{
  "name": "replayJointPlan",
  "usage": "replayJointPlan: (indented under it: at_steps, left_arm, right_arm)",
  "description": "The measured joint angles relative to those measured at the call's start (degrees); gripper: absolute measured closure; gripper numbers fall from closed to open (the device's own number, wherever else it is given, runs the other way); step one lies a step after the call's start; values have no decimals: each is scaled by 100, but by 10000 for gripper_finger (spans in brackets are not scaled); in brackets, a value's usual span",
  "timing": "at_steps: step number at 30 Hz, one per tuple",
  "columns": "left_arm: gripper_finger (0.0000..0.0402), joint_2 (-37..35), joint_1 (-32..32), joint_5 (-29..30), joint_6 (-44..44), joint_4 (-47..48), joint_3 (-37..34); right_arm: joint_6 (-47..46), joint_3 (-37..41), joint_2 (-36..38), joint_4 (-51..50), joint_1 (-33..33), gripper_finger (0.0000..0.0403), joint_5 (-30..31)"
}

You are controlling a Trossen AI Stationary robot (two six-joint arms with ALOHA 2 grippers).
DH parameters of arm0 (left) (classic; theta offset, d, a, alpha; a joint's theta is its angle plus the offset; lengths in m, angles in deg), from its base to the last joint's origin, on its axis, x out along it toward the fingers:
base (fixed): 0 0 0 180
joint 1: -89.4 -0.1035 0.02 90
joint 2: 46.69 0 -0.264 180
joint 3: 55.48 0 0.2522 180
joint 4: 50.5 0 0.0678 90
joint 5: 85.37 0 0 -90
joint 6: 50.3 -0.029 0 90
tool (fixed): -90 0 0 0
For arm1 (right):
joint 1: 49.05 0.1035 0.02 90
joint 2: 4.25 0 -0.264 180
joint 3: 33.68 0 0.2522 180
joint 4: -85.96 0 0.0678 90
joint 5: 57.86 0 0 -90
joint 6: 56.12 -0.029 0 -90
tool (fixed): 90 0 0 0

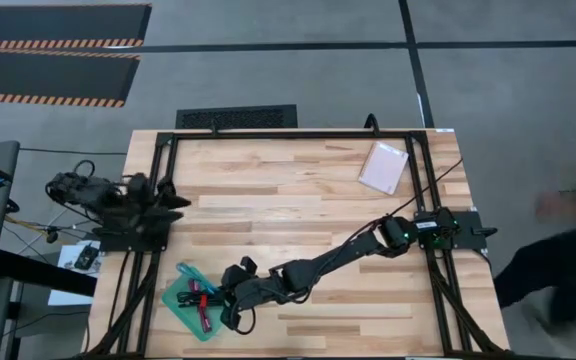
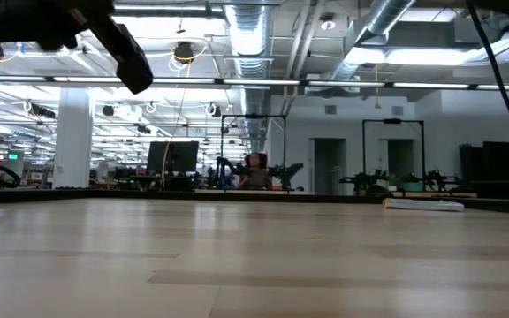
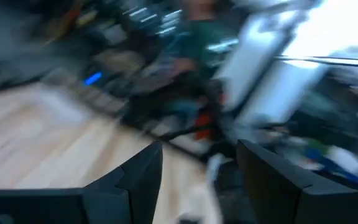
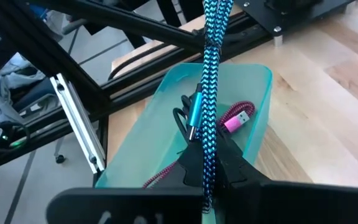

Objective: Pick and place USB-C Cables
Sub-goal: Put the blue USB cable into the green bin

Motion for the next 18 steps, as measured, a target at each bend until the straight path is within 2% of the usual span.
replayJointPlan:
  at_steps: [3,5,11,18]
  left_arm:
    - [207,-2,0,-679,-793,-809,2]
    - [207,-2,0,-918,-1064,-1059,2]
    - [207,0,0,-1178,-1125,-1230,2]
    - [207,0,0,-1173,-1156,-1241,2]
  right_arm:
    - [26,-193,-1,-99,-13,390,-6]
    - [25,-203,14,-119,-18,390,5]
    - [27,-195,-3,-45,-2,390,45]
    - [11,-207,-86,93,64,390,139]
